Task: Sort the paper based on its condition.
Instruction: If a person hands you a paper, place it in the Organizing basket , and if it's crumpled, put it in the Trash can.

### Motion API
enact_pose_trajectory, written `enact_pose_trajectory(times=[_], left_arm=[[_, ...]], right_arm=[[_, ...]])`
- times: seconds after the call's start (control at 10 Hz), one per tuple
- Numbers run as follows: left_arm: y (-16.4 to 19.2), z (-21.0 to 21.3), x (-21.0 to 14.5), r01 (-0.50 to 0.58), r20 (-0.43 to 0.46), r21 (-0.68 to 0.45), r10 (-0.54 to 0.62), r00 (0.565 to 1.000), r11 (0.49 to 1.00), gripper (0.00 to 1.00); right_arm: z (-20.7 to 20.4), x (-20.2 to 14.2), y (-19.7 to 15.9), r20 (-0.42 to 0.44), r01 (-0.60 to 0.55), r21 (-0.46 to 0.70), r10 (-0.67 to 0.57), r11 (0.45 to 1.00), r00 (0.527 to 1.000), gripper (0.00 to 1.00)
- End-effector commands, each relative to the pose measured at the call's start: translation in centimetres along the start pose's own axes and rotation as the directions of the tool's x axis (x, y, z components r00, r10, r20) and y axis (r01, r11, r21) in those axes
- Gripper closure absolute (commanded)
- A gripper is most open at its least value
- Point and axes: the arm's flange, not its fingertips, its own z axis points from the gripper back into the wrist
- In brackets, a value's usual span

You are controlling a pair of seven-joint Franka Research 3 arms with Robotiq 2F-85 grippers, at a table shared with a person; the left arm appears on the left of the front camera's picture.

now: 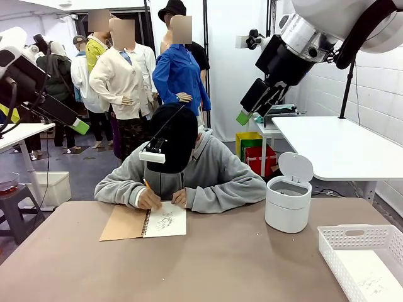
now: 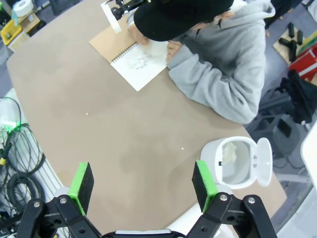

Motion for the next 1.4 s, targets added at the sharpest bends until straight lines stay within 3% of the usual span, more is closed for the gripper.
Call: enact_pose_trajectory(times=[0.0, 1.3], left_arm=[[-0.1, -0.04, 0.03, -0.017, 0.002, -0.009, 0.017, 1.0, 1.0, 0.0], [-0.1, -0.04, 0.03, -0.017, 0.002, -0.009, 0.017, 1.0, 1.0, 0.0]], right_arm=[[0.05, 0.0, 0.0, 0.005, 0.002, 0.008, -0.002, 1.0, 1.0, 0.0], [0.05, 0.0, 0.0, 0.005, 0.002, 0.008, -0.002, 1.0, 1.0, 0.0]])
